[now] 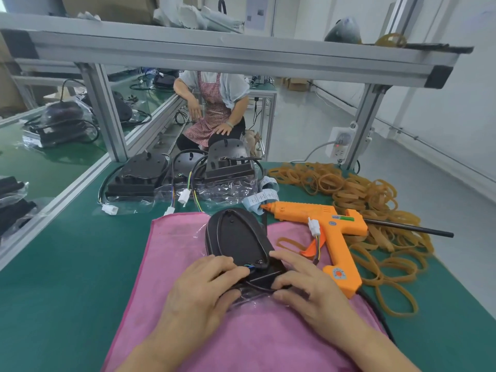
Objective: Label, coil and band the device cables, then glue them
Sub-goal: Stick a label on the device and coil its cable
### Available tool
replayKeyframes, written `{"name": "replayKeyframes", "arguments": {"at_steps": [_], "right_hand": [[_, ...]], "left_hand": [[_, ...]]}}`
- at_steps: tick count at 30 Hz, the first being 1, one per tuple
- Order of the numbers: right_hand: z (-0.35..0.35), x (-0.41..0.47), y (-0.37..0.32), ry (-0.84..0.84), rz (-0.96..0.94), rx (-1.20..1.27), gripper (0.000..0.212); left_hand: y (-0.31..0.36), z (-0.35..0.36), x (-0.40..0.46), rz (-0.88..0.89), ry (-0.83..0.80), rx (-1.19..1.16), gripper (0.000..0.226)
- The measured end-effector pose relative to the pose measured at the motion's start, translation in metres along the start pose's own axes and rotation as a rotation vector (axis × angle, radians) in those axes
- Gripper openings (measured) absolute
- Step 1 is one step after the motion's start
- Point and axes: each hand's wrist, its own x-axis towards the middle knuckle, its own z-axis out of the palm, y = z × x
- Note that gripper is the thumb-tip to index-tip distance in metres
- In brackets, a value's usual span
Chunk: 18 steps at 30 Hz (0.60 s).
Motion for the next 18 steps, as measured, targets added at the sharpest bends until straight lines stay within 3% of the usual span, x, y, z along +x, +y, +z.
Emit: {"name": "replayKeyframes", "arguments": {"at_steps": [4,7,10,13,18], "right_hand": [[-0.016,0.019,-0.008,0.021,-0.250,-0.468,0.015],[-0.026,0.029,-0.007,-0.006,-0.247,-0.690,0.010],[-0.032,0.024,0.001,-0.034,-0.144,-0.691,0.019],[-0.031,0.016,0.003,-0.031,-0.139,-0.632,0.002],[-0.037,0.027,0.000,-0.016,-0.049,-0.493,0.015]], "left_hand": [[-0.001,-0.006,0.006,0.062,-0.029,0.087,0.035],[0.002,-0.004,0.008,0.126,-0.038,0.211,0.042],[0.005,0.001,0.006,0.126,-0.029,0.269,0.046],[0.005,0.008,0.000,0.129,0.009,0.290,0.050],[0.009,0.006,0.013,0.202,0.022,0.204,0.032]]}}
